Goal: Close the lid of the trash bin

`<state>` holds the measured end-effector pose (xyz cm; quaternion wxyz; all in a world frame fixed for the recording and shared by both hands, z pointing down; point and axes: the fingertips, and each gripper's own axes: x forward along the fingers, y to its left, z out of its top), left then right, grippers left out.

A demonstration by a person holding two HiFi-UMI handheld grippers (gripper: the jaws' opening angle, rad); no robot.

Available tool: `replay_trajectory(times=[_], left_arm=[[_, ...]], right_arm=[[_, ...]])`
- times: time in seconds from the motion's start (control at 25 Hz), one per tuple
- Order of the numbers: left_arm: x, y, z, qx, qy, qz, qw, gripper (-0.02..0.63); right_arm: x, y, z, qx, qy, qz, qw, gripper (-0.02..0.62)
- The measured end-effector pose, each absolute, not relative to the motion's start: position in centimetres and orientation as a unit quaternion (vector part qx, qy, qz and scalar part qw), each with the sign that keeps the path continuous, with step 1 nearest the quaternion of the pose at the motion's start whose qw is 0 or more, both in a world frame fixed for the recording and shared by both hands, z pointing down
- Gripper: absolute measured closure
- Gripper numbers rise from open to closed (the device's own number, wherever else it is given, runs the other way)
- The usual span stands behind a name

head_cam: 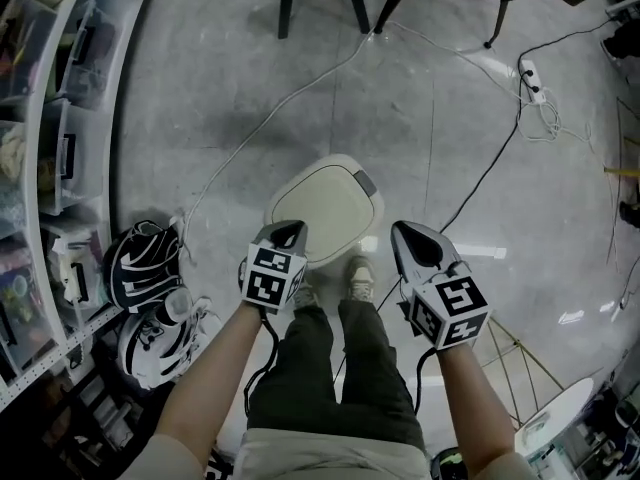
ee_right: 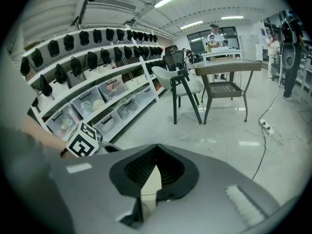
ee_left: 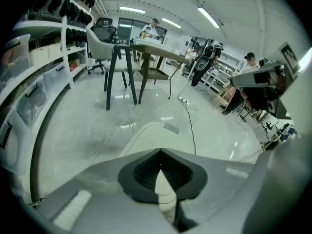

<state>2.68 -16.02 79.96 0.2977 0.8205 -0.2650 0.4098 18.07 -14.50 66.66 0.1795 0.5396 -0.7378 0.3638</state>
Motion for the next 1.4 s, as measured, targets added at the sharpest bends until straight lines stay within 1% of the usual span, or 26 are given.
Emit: replay_trajectory(times=[0.16, 0.4, 0.76, 0.92, 1.0, 1.2, 1.4], left_arm=[[2.4, -18.0, 72.1, 0.848, -0.284, 0.374, 0.247, 0.603], [2.1, -19.4, 57.7, 0.883, -0.3, 0.304, 0.196, 0.603], [-0.9, -18.4, 39.6, 0.912, -0.328, 0.224, 0.105, 0.603], [-2.0, -16.5, 33.6, 0.92, -0.324, 0.218, 0.031, 0.603], [-2.5, -15.6, 30.4, 0.924, -0.325, 0.201, 0.006, 0.603], [-4.1, -14.1, 22.8, 0.922, -0.369, 0.116, -0.007, 0.603], [-5.8, -12.9, 18.0, 0.918, -0.385, 0.092, -0.033, 0.603]], right_arm=[[17.4, -15.3, 59.4, 0.541, -0.753, 0.351, 0.135, 0.592], [16.4, -15.9, 45.8, 0.548, -0.781, 0.288, 0.082, 0.592], [13.7, -12.0, 27.9, 0.54, -0.82, 0.185, 0.047, 0.592], [12.1, -10.1, 22.6, 0.531, -0.833, 0.153, 0.027, 0.592], [11.3, -9.2, 20.2, 0.528, -0.838, 0.136, 0.022, 0.592], [9.7, -7.2, 16.2, 0.521, -0.848, 0.1, 0.013, 0.592], [8.9, -5.9, 14.0, 0.513, -0.854, 0.086, 0.003, 0.592]])
